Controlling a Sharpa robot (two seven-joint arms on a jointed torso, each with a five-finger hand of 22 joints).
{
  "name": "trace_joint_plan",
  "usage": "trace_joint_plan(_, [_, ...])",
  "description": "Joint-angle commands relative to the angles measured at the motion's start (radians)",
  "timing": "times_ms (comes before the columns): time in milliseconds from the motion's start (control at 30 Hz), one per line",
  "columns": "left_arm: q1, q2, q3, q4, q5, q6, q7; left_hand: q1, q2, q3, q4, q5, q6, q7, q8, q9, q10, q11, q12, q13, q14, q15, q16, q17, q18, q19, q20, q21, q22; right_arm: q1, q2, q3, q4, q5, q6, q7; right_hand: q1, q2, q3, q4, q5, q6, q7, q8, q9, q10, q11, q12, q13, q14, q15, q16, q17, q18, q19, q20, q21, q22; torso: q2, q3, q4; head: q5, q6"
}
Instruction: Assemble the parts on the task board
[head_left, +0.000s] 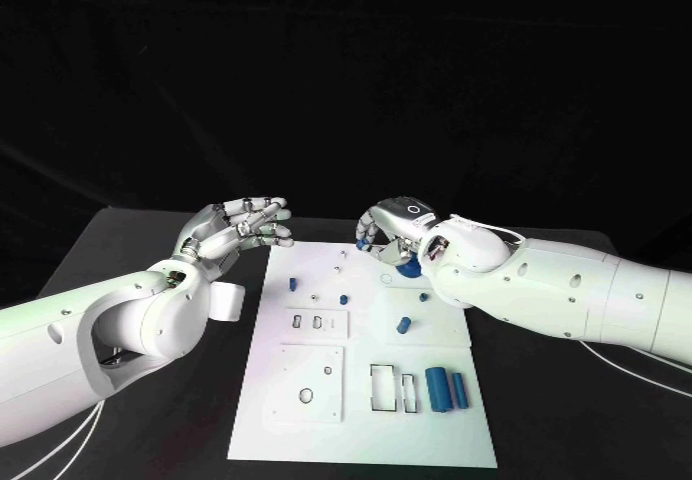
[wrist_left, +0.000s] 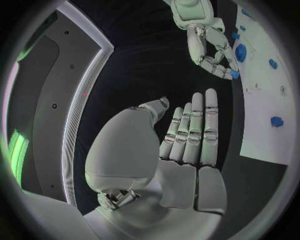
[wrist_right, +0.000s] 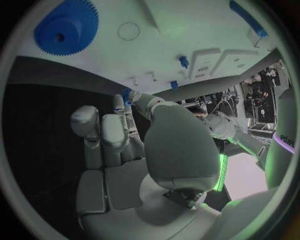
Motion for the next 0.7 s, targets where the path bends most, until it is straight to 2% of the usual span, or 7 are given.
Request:
trace_joint_plan(33, [0.002,0.004,0.001,0.001,0.006,0.008,0.018,-0.006,0.002,0.004,0.001,0.004,-0.007,0.032,-0.003,0.002,-0.001,0.004,-0.005,0.001,-0.008,-0.001,0.007,0.001,0.018,-0.008,-0.002,0.004,0.001,0.000,0.014,0.000,-0.009,0.007,-0.019,-0.024,-0.004,0.001,0.008,-0.001,0.005,-0.004,0.006,0.007,0.002,0.003,0.004,0.001,0.002,0.002,-0.004,0.004,0.000,-0.020,0.005,0.000,0.003,0.000,0.002,-0.0004,0.0006,0.002,0.000])
trace_joint_plan(267, [0.005,0.013,0.007,-0.004,0.005,0.010,0.018,-0.006,0.002,0.004,0.001,0.004,-0.007,0.032,-0.003,0.002,-0.001,0.004,-0.005,0.001,-0.008,-0.001,0.007,0.001,0.018,-0.008,-0.002,0.004,0.001,-0.004,0.038,0.000,-0.025,0.004,0.016,-0.042,-0.004,0.001,0.009,-0.001,0.005,-0.005,0.006,0.007,0.003,0.003,0.004,0.000,0.002,0.002,-0.004,0.005,0.000,-0.021,0.006,0.000,0.004,0.002,0.005,-0.0018,0.0021,0.006,-0.003])
trace_joint_plan(500, [0.009,0.018,0.009,-0.008,0.005,0.011,0.017,-0.006,0.002,0.004,0.001,0.004,-0.007,0.032,-0.003,0.002,-0.001,0.004,-0.005,0.001,-0.008,-0.001,0.007,0.001,0.018,-0.008,-0.002,0.004,0.001,-0.007,0.052,0.000,-0.034,0.002,0.027,-0.049,-0.003,0.001,0.011,-0.002,0.005,-0.007,0.007,0.007,0.004,0.002,0.004,-0.001,0.002,0.002,-0.004,0.005,-0.001,-0.021,0.006,0.001,0.005,0.003,0.006,-0.0019,0.0006,0.009,-0.004])
trace_joint_plan(700, [0.014,0.020,0.010,-0.007,0.005,0.013,0.016,-0.006,0.002,0.004,0.001,0.004,-0.007,0.032,-0.003,0.002,-0.001,0.004,-0.005,0.001,-0.008,-0.001,0.007,0.001,0.018,-0.008,-0.002,0.004,0.001,-0.009,0.063,0.000,-0.043,0.000,0.035,-0.046,-0.005,-0.002,0.011,-0.002,0.004,-0.009,0.009,0.008,0.005,0.001,0.006,-0.002,0.002,0.003,-0.003,0.006,0.000,-0.021,0.006,0.001,0.005,0.003,0.008,-0.0031,0.0018,0.009,-0.007])
